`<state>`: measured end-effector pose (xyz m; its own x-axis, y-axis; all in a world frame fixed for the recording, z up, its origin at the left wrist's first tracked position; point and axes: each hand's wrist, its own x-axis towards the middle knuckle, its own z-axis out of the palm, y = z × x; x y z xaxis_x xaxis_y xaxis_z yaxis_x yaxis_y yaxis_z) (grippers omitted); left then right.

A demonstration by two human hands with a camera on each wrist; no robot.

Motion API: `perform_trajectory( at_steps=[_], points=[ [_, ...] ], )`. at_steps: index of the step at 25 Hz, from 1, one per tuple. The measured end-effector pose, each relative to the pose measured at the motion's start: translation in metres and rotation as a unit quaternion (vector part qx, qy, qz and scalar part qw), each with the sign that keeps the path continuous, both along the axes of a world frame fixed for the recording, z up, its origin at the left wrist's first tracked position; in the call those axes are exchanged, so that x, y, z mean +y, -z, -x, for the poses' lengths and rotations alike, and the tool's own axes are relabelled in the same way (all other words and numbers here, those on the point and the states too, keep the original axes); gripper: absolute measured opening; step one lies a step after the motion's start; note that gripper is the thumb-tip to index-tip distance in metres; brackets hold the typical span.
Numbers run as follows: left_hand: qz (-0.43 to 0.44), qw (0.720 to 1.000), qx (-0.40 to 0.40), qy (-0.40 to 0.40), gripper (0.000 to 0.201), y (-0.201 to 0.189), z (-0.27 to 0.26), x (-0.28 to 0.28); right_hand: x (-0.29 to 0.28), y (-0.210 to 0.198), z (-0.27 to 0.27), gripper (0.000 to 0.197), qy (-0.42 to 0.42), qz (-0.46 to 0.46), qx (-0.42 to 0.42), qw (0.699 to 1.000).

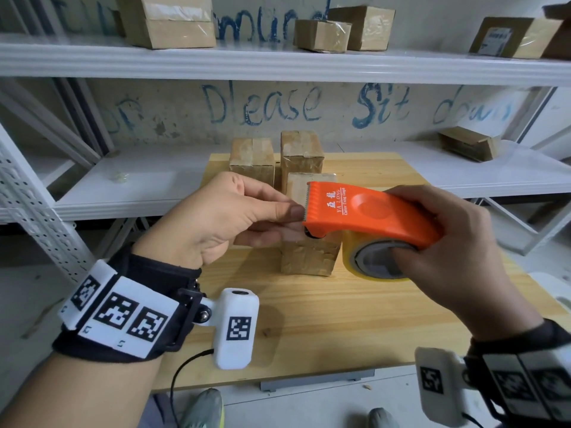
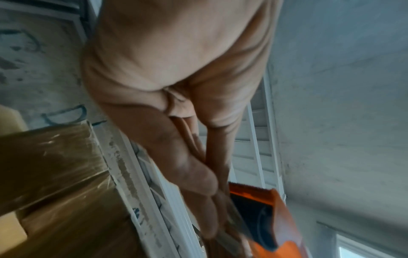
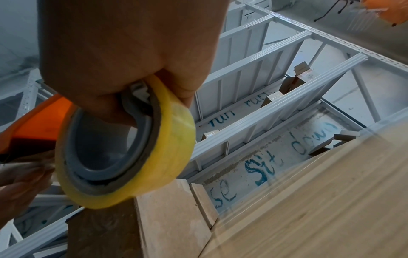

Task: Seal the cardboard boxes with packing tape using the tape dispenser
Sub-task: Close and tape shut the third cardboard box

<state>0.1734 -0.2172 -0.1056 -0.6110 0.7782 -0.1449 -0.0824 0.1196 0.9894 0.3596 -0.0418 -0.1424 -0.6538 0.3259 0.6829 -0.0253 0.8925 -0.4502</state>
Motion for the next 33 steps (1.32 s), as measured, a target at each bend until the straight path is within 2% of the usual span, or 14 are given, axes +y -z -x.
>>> perform_trajectory(
  at_steps=[2, 5, 9, 12, 19, 20, 23, 24, 27, 33],
  points=[
    [0.015, 1.000, 0.016, -0.007, 0.021, 0.000, 0.002, 0.000, 0.005, 0.003, 0.002, 0.056, 0.015, -0.021, -0.010, 1.000],
    [0.030, 0.999, 0.041, -0.013, 0.018, -0.001, 0.003, -0.002, 0.007, 0.003, 0.005, 0.054, 0.011, -0.048, -0.014, 0.999],
    [0.047, 0.996, 0.070, -0.033, 0.024, -0.006, 0.017, -0.009, 0.016, 0.001, 0.003, 0.056, 0.013, -0.052, -0.015, 0.998],
    [0.043, 0.995, 0.055, -0.065, 0.023, -0.008, 0.030, -0.020, 0.026, 0.003, -0.004, 0.061, 0.030, -0.048, -0.022, 0.998],
    [0.055, 0.996, 0.036, -0.052, 0.013, 0.000, 0.029, -0.013, 0.040, 0.003, -0.023, 0.071, 0.059, -0.037, -0.063, 0.996],
    [0.052, 0.996, 0.037, -0.067, 0.018, 0.000, 0.034, -0.017, 0.042, 0.001, -0.027, 0.071, 0.066, -0.039, -0.061, 0.995],
    [0.052, 0.995, 0.041, -0.070, 0.052, 0.002, 0.044, -0.030, 0.046, 0.000, -0.035, 0.066, 0.079, -0.035, -0.065, 0.994],
    [0.056, 0.996, 0.039, -0.063, 0.054, 0.005, 0.044, -0.030, 0.047, 0.000, -0.037, 0.062, 0.074, -0.041, -0.070, 0.994],
    [0.064, 0.995, 0.017, -0.069, 0.033, 0.017, 0.038, -0.019, 0.048, 0.000, -0.040, 0.061, 0.062, -0.051, -0.086, 0.993],
    [0.070, 0.994, 0.006, -0.081, 0.028, 0.025, 0.037, -0.012, 0.054, 0.008, -0.042, 0.060, 0.065, -0.035, -0.085, 0.994]
  ],
)
